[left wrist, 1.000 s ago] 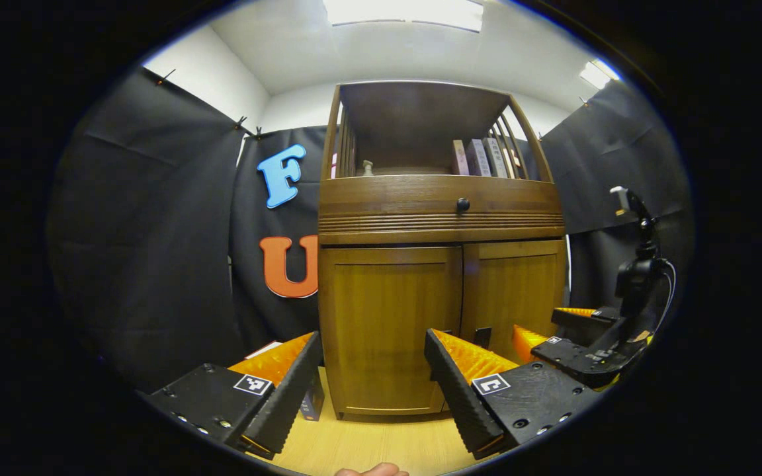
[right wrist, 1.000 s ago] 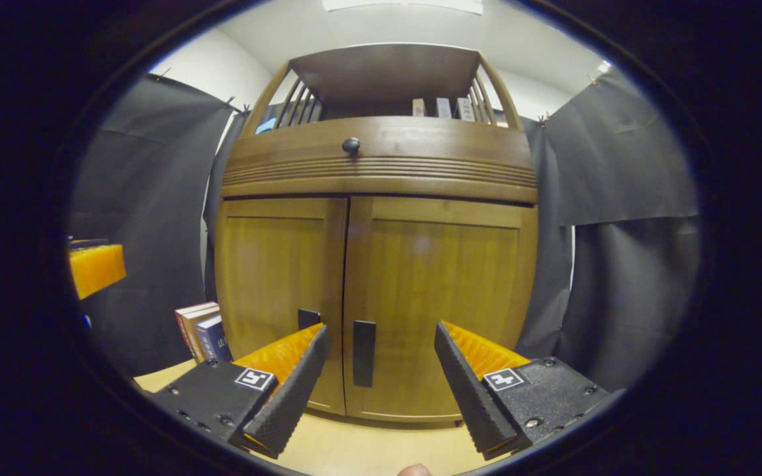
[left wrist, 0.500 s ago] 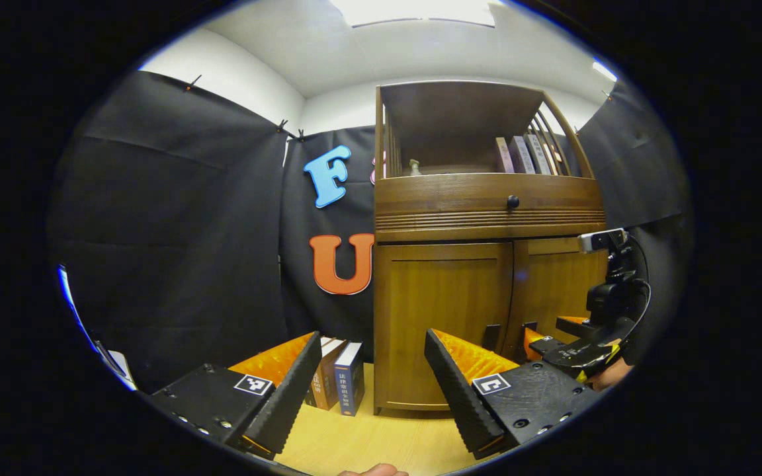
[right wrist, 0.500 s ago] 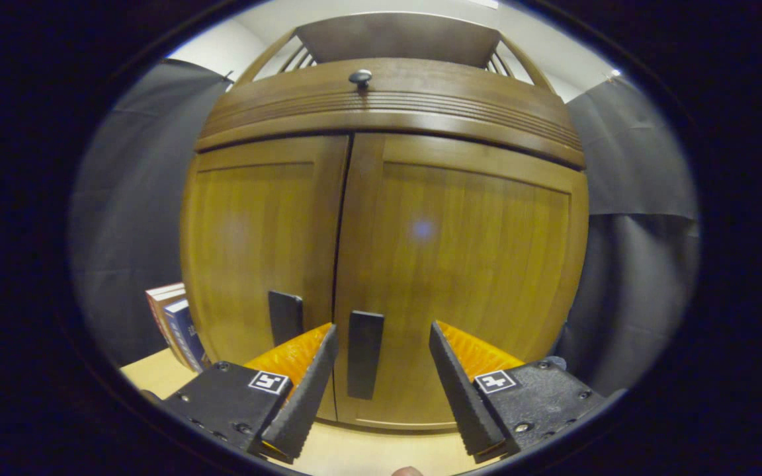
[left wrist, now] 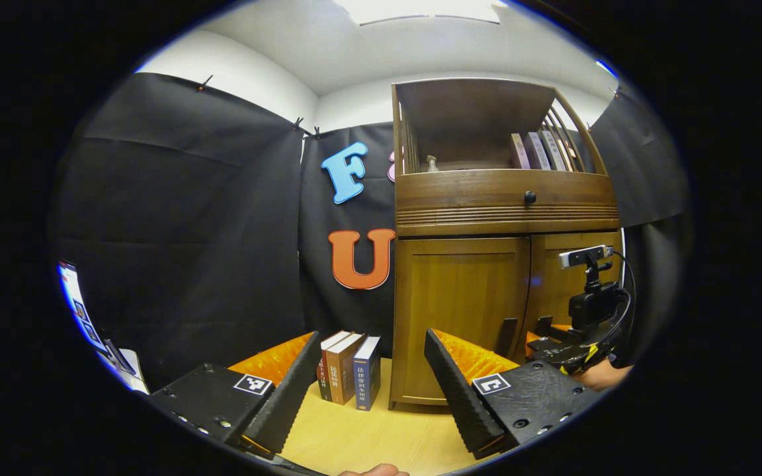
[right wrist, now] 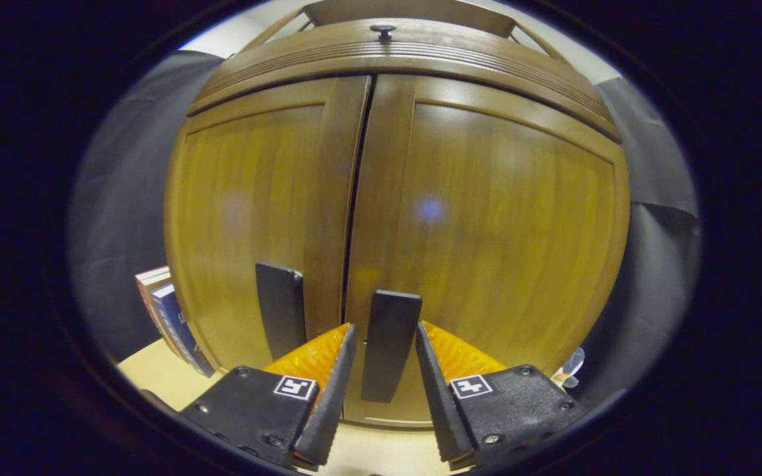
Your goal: Open the right door of the double-door shoe cabinet with the right hand, and open the left door with the left hand.
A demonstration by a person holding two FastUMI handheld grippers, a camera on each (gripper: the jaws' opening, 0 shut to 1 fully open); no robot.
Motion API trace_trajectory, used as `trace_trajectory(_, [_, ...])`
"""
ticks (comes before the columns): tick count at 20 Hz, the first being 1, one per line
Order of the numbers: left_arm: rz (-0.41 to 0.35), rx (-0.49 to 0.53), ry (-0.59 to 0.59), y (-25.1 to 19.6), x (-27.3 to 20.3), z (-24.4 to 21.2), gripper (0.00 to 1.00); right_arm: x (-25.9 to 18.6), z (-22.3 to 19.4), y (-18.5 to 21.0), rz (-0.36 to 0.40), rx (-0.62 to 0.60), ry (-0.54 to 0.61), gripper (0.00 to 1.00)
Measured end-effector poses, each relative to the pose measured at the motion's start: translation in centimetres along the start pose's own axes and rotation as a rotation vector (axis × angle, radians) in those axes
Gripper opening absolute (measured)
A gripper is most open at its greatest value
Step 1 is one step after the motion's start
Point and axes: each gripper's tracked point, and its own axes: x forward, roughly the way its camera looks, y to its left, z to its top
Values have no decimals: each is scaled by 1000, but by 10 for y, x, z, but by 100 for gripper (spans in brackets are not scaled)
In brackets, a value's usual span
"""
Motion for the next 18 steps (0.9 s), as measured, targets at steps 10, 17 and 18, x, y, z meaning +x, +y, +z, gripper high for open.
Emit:
trace_trajectory(10, [-20,-6,-10,1,-9,1,94,1,-13,0,-3,127,68,30])
trace_trajectory(17, [-84,-11,2,-16,-5,-5,94,-55,-26,-9,28,124,57,30])
trace_trajectory(18, [-96,-13,2,-20,-5,-5,94,-62,-28,-11,31,126,59,30])
